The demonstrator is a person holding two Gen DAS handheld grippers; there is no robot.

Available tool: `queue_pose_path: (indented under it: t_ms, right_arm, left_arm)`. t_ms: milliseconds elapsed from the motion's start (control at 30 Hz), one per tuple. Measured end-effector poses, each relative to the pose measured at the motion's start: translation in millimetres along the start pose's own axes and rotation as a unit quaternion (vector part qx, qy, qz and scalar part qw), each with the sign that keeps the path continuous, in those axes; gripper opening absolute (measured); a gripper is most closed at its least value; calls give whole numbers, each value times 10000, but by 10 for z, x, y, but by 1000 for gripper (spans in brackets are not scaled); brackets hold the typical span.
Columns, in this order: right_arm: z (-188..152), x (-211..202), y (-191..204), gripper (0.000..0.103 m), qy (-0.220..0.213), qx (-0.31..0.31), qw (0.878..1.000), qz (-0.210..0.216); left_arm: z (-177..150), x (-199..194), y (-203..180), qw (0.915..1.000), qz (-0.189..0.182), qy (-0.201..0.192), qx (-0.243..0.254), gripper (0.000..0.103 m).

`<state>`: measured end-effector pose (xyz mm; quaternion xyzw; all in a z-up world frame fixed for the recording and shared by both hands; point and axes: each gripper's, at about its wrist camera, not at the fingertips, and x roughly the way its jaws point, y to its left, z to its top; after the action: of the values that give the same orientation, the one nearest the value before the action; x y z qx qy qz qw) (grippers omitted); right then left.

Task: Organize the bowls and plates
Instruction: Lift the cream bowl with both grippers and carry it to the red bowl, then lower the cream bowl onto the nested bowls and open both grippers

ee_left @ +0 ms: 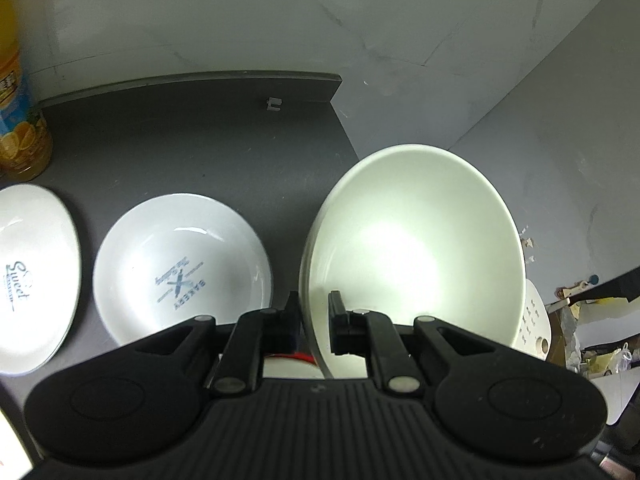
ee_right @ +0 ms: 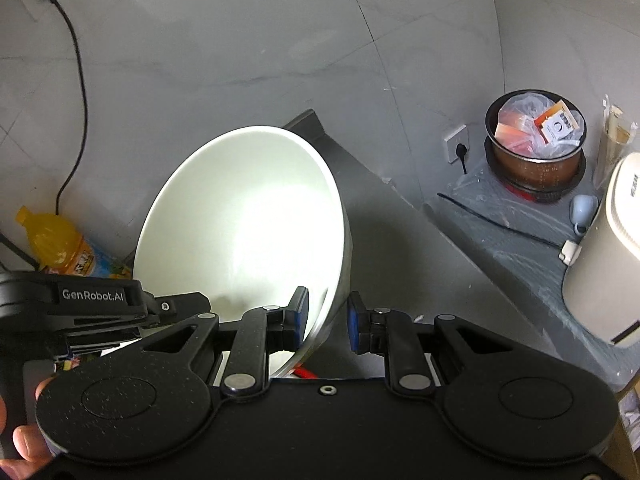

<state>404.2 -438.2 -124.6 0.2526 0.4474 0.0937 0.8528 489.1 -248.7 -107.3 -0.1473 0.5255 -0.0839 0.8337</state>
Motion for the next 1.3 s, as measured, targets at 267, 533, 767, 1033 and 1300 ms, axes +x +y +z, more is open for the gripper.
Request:
queue_pose_path:
  t_ms: [267,533,767,1033,1300]
  right_arm:
    - [-212,-214,127,21,54,-82,9999,41]
    - [-450,-252,209,21,302,-200,9993,15]
    - [-625,-202,246,22,576,-245,9980,-17]
    - [-749,-176,249,22,757,-291,9967,-26]
    - [-872,-80,248,23,1050,-342,9938,-127]
  left_arm:
    - [-231,-331,137,9998,-213,-37,-42,11]
    - [-439,-428,311,9996,-249,55,-73,11]
    - [-634,-372,438,9996,-120,242,-95,13]
    - [-757,-357,543,9991,-39,387,-140,13]
    - [-882,-258,607,9984,118,532,-138,14]
